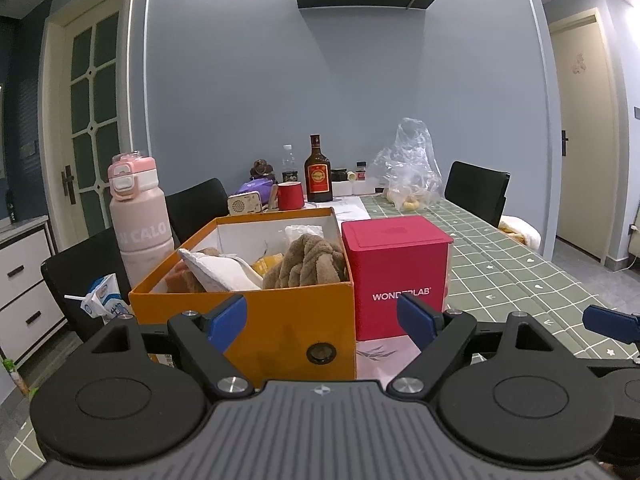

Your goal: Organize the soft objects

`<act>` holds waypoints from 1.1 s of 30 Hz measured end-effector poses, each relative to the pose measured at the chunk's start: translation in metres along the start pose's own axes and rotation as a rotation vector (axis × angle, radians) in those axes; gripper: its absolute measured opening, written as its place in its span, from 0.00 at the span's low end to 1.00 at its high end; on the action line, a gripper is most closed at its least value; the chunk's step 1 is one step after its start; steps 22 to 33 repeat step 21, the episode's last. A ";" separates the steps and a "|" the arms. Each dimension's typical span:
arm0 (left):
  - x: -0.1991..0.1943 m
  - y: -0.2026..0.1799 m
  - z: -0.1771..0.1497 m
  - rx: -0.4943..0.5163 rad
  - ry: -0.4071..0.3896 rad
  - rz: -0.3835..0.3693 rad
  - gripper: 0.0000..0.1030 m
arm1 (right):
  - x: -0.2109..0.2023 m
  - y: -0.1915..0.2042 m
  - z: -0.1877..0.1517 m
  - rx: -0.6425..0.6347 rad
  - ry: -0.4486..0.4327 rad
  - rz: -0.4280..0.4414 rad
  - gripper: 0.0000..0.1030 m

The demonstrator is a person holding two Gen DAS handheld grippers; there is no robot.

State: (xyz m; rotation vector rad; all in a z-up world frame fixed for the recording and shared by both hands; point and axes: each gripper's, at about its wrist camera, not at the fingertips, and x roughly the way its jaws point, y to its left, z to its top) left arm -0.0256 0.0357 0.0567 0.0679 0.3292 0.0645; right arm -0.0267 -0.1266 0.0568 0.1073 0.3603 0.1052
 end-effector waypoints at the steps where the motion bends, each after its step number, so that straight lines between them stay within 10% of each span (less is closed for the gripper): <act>1: 0.000 0.000 0.000 -0.001 -0.002 0.000 0.96 | 0.000 0.000 0.000 0.002 0.001 0.001 0.97; 33: 0.001 -0.003 -0.004 -0.022 0.014 0.016 0.96 | 0.006 0.000 -0.003 0.007 0.014 0.003 0.97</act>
